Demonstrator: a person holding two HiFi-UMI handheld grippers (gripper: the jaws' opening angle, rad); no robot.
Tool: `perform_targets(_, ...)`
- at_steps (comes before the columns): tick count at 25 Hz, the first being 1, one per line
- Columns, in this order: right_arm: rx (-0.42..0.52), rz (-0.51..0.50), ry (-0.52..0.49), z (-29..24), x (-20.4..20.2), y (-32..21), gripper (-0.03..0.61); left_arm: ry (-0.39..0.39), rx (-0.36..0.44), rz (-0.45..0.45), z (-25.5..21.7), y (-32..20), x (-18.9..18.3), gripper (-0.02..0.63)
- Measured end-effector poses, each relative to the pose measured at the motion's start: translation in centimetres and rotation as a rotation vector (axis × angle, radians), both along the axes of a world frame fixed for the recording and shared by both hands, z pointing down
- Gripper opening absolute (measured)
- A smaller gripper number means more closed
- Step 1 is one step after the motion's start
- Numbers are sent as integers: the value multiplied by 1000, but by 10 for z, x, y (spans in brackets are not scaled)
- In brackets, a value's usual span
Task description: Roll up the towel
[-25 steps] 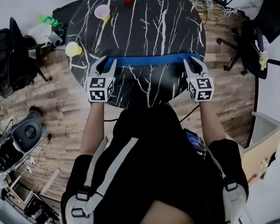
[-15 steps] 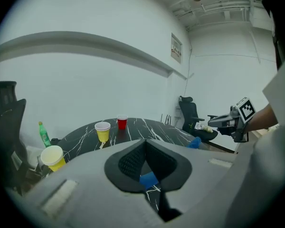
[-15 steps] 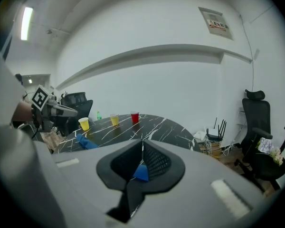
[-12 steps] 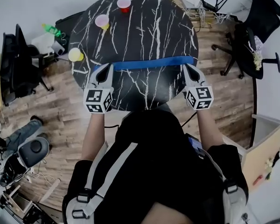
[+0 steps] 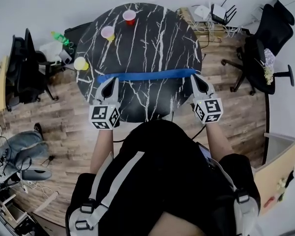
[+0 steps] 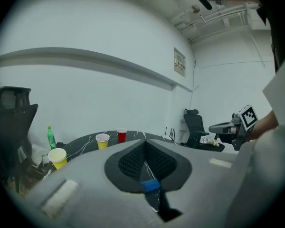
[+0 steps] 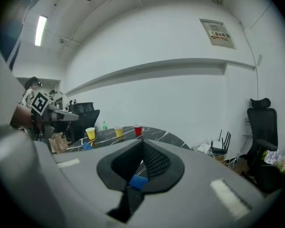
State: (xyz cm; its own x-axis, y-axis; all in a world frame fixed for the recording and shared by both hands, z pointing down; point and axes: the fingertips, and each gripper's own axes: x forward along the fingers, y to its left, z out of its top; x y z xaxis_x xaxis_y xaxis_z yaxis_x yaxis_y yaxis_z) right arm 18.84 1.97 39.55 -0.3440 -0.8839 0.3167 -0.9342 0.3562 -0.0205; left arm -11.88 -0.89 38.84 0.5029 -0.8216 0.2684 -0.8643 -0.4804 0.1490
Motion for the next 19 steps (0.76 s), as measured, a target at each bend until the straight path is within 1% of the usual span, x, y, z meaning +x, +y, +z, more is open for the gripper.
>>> perform_targets(4, -4, 2, -25, -2, 11, -11, 5, -7, 15, -16, -5, -3, 8, 8)
perform_targets(9, 18, -27, -31, -11, 8, -20, 5, -20, 45, -30, -16, -5, 12, 8)
perform_targets(13, 23, -50, -32, -9, 1, -21, 5, -25, 33, -44, -12, -1, 9, 8)
perform_targets(19, 24, -67, -13, -10, 3, -21, 5, -23, 23, -34, -11, 2, 14, 8)
